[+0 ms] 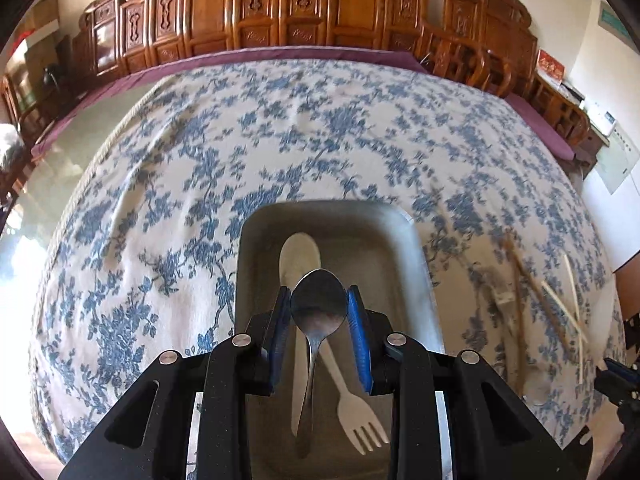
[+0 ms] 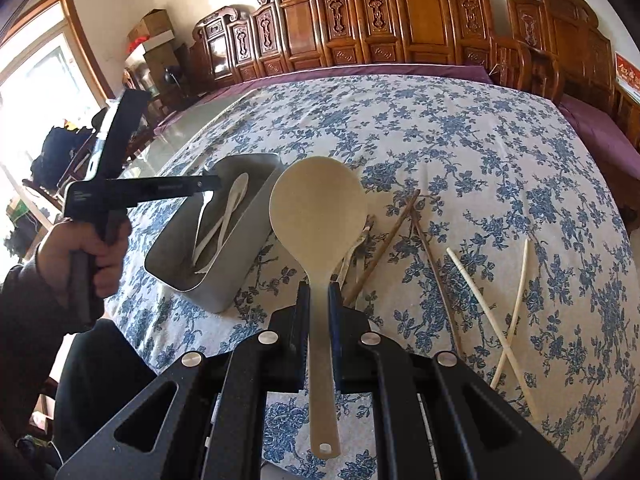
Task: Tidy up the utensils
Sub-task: 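Carry the metal spoon into the grey tray and release with left while right holds ladle, then lower the white ladle spoon into the grey tray and open the right gripper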
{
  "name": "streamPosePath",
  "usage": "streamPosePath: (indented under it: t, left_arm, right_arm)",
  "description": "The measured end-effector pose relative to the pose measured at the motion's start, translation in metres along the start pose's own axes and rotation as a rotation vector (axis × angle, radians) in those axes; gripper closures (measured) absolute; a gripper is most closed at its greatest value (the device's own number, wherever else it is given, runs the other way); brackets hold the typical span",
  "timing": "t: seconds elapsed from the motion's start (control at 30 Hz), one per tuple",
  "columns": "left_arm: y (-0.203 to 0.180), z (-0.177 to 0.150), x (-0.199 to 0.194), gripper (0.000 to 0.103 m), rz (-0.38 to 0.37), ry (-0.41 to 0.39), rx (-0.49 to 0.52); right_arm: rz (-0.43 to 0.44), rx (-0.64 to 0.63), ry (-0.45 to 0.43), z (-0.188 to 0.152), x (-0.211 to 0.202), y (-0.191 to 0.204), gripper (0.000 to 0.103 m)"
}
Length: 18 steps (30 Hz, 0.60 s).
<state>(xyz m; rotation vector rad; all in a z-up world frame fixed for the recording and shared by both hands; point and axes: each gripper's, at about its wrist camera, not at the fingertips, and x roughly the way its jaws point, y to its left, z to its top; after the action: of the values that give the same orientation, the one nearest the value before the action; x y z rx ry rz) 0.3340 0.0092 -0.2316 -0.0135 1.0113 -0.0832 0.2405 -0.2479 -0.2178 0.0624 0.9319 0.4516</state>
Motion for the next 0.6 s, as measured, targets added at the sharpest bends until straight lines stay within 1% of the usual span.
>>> streamPosePath:
  t: [0.37, 0.5, 0.6]
  left_arm:
    - [0.001, -0.011, 0.020, 0.076, 0.008, 0.072, 0.015]
    - [0.005, -0.014, 0.012, 0.075, -0.010, 0.064, 0.013]
    - [0.011, -0.014, -0.004, 0.075, -0.025, 0.043, 0.020]
  right_arm:
    - [0.002, -0.007, 0.002, 0.010, 0.011, 0.015, 0.092]
    - [-0.002, -0.021, 0.004, 0.013, 0.012, 0.024, 0.092]
    - [-0.005, -0.031, 0.004, 0.018, 0.014, 0.035, 0.092]
